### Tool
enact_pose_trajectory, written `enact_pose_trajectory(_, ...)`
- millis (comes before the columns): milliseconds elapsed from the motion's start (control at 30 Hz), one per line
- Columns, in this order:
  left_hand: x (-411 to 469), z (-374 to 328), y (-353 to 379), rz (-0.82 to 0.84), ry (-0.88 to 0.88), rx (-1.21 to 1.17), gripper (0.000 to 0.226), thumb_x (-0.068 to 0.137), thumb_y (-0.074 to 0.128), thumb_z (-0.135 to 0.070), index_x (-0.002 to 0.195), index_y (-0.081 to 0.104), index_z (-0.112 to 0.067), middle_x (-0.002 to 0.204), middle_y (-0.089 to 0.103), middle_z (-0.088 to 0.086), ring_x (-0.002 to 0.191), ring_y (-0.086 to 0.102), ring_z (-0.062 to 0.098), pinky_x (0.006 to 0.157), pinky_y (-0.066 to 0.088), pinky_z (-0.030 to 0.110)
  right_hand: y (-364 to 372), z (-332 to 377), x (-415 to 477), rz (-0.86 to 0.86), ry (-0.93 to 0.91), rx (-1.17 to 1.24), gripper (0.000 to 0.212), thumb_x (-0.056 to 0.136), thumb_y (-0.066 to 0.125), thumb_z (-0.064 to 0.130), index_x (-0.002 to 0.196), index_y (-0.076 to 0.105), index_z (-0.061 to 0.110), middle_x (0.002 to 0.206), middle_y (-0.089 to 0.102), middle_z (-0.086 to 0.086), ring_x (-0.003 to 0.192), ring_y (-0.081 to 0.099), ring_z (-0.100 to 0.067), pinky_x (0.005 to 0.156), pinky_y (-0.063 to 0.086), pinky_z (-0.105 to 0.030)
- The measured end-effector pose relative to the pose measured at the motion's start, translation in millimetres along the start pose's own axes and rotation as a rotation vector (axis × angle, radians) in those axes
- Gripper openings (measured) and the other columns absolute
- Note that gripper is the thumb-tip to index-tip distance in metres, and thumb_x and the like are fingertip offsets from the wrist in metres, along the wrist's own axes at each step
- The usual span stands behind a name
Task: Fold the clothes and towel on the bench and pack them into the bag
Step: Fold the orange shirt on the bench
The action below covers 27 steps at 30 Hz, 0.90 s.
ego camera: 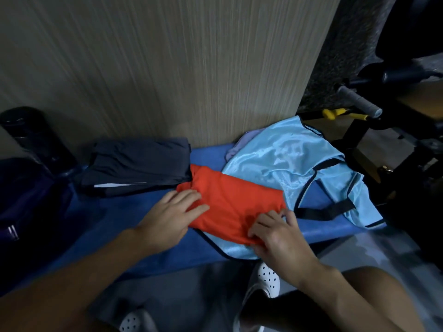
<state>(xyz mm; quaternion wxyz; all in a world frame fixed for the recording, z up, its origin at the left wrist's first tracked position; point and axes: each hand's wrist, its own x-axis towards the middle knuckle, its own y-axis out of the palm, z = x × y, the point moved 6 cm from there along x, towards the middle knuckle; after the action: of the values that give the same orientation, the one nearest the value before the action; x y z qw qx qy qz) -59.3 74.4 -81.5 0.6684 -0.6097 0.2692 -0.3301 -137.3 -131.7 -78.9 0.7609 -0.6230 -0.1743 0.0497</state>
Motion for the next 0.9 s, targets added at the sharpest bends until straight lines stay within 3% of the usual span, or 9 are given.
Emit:
enact_pose_trajectory(67, -5, -1, 0, 0.008, -0.037, -0.020, 0.067, 0.066, 0.048, -0.027, 0.132, 0.058, -0.019, 0.133, 0.055, 0.009, 0.127, 0.051, 0.029, 0.105, 0.034, 0.041, 6, 3, -7, -0.002, -0.013, 0.015, 0.021, 0.080, 0.052, 0.051, 0.077, 0.062, 0.032, 0.082, 0.055, 0.015, 0.081, 0.055, -0.012, 0.084, 0.030, -0.035)
enact_pose_trajectory(133, -3, -7, -11, -0.072, -0.057, -0.066, 0.060, 0.069, 0.051, -0.031, 0.125, 0.063, -0.015, 0.128, 0.057, 0.010, 0.124, 0.052, 0.029, 0.105, 0.035, 0.043, 3, 3, -11, -0.048, 0.005, 0.086, 0.028, 0.087, 0.052, 0.057, 0.080, 0.063, 0.032, 0.088, 0.056, 0.015, 0.087, 0.055, -0.012, 0.087, 0.033, -0.038)
enact_pose_trajectory(267, 25, -19, -28, -0.233, -0.095, -0.083, 0.048, 0.089, 0.045, -0.027, 0.132, 0.061, -0.012, 0.141, 0.055, 0.007, 0.136, 0.045, 0.024, 0.115, 0.030, 0.041, -2, 3, 1, -0.140, 0.085, 0.105, 0.041, 0.101, 0.035, 0.045, 0.120, 0.062, 0.021, 0.133, 0.055, 0.003, 0.127, 0.049, -0.021, 0.105, 0.033, -0.044)
enact_pose_trajectory(333, 44, -19, -20, -0.175, -0.116, -0.091, 0.052, 0.096, 0.035, -0.034, 0.142, 0.053, -0.016, 0.152, 0.046, 0.004, 0.145, 0.035, 0.019, 0.120, 0.023, 0.042, 6, 1, 9, -0.101, 0.150, 0.042, 0.056, 0.104, 0.023, 0.047, 0.139, 0.051, 0.014, 0.151, 0.042, -0.005, 0.144, 0.033, -0.023, 0.114, 0.023, -0.045)
enact_pose_trajectory(400, 54, -13, -3, -0.057, -0.143, -0.084, 0.062, 0.097, 0.023, -0.046, 0.151, 0.040, -0.023, 0.161, 0.030, 0.001, 0.151, 0.020, 0.016, 0.123, 0.012, 0.041, 21, -5, 11, -0.021, 0.225, -0.027, 0.066, 0.103, 0.014, 0.051, 0.146, 0.042, 0.011, 0.155, 0.035, -0.011, 0.147, 0.026, -0.024, 0.115, 0.017, -0.048)
enact_pose_trajectory(500, 47, 1, 23, 0.076, -0.238, -0.087, 0.076, 0.090, 0.006, -0.064, 0.159, 0.010, -0.031, 0.167, 0.002, -0.001, 0.153, -0.004, 0.011, 0.125, -0.001, 0.039, 42, -14, 5, 0.084, 0.321, -0.088, 0.073, 0.102, 0.009, 0.054, 0.145, 0.043, 0.007, 0.155, 0.034, -0.016, 0.145, 0.031, -0.028, 0.113, 0.023, -0.054)
enact_pose_trajectory(600, 40, 5, 33, 0.108, -0.300, -0.088, 0.086, 0.086, -0.001, -0.069, 0.159, -0.001, -0.022, 0.166, -0.009, 0.000, 0.151, -0.013, 0.009, 0.125, -0.002, 0.038, 53, -17, 1, 0.108, 0.340, -0.119, 0.072, 0.100, 0.015, 0.055, 0.147, 0.041, 0.006, 0.156, 0.031, -0.017, 0.145, 0.030, -0.030, 0.111, 0.029, -0.057)
enact_pose_trajectory(800, 40, 2, 31, 0.097, -0.357, -0.142, 0.093, 0.085, 0.000, -0.069, 0.159, 0.003, -0.013, 0.166, -0.006, 0.001, 0.151, -0.012, 0.008, 0.124, -0.004, 0.037, 49, -17, 4, 0.069, 0.330, -0.139, 0.068, 0.097, 0.025, 0.054, 0.141, 0.050, 0.008, 0.153, 0.038, -0.014, 0.142, 0.037, -0.029, 0.108, 0.029, -0.059)
enact_pose_trajectory(900, 46, 6, 21, 0.071, -0.326, -0.110, 0.090, 0.086, 0.008, -0.068, 0.157, 0.023, -0.015, 0.166, 0.015, 0.001, 0.152, 0.011, 0.013, 0.122, 0.012, 0.043, 30, -20, 12, -0.073, 0.341, -0.092, 0.054, 0.096, 0.031, 0.052, 0.125, 0.062, 0.018, 0.143, 0.050, -0.006, 0.134, 0.045, -0.026, 0.106, 0.031, -0.054)
